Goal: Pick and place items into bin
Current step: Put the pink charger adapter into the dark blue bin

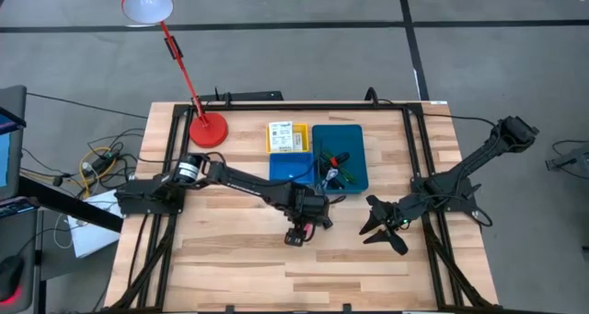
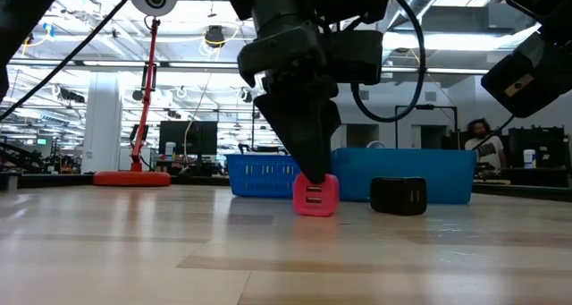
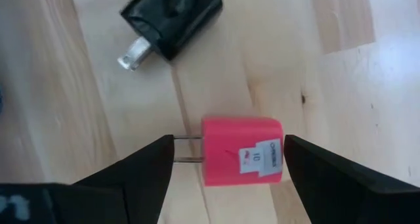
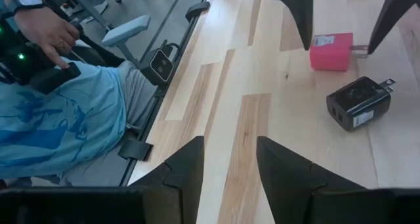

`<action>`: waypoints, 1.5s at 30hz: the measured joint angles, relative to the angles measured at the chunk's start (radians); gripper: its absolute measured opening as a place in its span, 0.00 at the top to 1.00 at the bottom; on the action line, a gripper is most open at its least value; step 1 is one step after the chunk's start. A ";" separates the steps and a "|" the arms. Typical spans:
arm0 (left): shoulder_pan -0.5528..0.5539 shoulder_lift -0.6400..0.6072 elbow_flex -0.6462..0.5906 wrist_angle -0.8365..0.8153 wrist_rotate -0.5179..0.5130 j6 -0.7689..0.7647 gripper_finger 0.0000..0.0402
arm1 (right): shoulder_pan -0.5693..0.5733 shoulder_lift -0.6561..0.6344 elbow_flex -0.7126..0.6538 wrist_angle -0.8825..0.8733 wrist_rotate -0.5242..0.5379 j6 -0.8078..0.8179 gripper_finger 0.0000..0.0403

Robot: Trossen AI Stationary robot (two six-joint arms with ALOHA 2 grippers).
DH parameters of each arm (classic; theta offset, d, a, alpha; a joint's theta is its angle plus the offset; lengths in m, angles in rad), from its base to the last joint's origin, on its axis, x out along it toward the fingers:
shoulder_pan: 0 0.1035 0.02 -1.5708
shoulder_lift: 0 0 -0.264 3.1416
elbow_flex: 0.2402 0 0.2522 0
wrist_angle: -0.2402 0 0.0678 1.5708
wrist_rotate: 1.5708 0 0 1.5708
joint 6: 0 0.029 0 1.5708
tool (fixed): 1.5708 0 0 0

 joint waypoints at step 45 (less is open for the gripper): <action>0.001 0.000 0.000 -0.003 -0.006 0.005 0.51 | 0.000 0.000 0.000 -0.004 0.000 -0.002 0.67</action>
